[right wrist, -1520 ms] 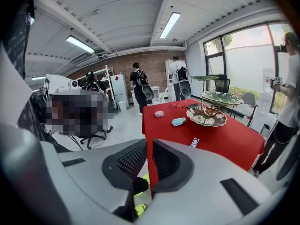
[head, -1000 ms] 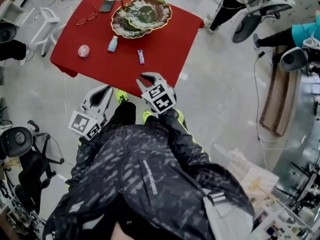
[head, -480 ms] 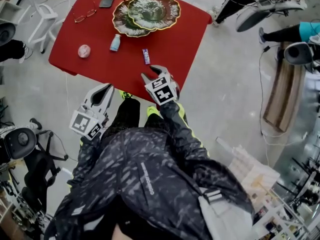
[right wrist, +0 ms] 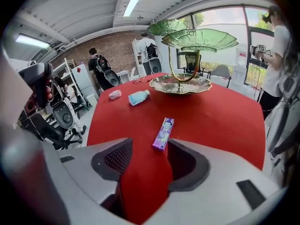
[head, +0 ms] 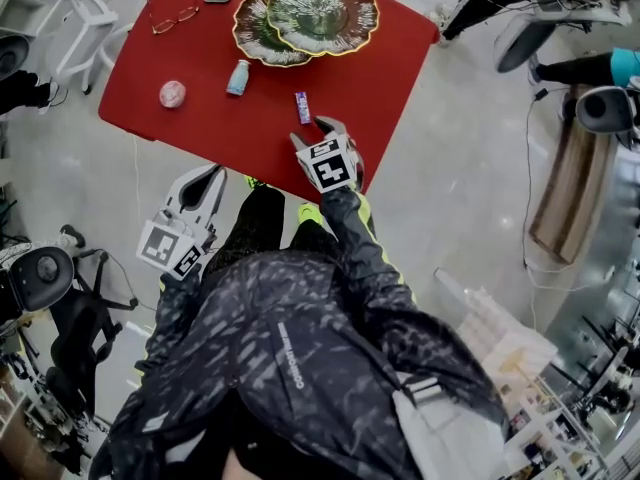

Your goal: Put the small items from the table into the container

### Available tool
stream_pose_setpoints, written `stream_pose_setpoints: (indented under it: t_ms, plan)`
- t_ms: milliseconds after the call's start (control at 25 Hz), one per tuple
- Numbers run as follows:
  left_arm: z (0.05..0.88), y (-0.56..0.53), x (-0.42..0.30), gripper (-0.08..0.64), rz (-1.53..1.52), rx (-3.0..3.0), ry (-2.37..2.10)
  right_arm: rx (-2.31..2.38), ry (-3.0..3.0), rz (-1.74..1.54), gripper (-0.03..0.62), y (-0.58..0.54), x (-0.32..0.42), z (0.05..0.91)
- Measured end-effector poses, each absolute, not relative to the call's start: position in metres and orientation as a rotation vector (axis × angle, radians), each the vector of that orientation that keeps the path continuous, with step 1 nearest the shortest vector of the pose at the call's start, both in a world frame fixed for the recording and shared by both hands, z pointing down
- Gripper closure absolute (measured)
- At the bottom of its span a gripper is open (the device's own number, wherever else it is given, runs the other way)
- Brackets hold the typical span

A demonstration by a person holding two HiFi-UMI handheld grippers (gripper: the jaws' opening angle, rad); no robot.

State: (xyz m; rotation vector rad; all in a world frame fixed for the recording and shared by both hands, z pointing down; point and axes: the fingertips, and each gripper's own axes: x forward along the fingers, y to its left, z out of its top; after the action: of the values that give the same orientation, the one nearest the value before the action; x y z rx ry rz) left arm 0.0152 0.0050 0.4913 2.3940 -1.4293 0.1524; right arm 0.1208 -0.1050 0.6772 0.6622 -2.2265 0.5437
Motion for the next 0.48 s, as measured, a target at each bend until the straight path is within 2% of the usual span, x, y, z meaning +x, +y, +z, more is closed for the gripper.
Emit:
stream_pose_setpoints:
  t_ms: [480]
  plan:
    - [0.501, 0.000, 0.011, 0.535, 0.149, 2.365, -1.373, 0.683, -2.176, 0.595, 0.371, -0.112, 0.116, 0.697]
